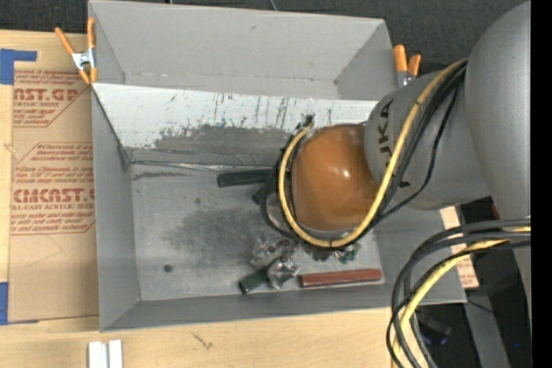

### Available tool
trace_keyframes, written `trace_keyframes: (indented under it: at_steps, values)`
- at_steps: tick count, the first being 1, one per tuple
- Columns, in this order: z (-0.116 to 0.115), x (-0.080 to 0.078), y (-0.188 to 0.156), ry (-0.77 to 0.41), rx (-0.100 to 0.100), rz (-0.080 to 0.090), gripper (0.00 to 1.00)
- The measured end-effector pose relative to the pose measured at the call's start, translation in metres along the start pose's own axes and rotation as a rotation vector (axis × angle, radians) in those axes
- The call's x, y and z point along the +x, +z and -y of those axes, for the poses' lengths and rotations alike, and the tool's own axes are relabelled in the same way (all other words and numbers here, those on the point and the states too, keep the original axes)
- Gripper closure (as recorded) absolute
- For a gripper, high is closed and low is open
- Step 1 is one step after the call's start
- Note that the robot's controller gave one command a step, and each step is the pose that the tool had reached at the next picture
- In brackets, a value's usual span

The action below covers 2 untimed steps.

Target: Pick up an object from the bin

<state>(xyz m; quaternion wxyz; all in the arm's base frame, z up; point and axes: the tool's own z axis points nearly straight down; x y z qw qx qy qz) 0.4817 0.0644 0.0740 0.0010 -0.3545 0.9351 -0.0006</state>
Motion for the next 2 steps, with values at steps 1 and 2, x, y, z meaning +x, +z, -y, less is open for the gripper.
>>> trace_keyframes:
  at_steps: [1,2]
  values:
    - [0.0,0.0,0.0,0.0,0.0,0.0,1.0]
    - [0.026,-0.004,-0.169,0.002,0.002,0.005,1.0]
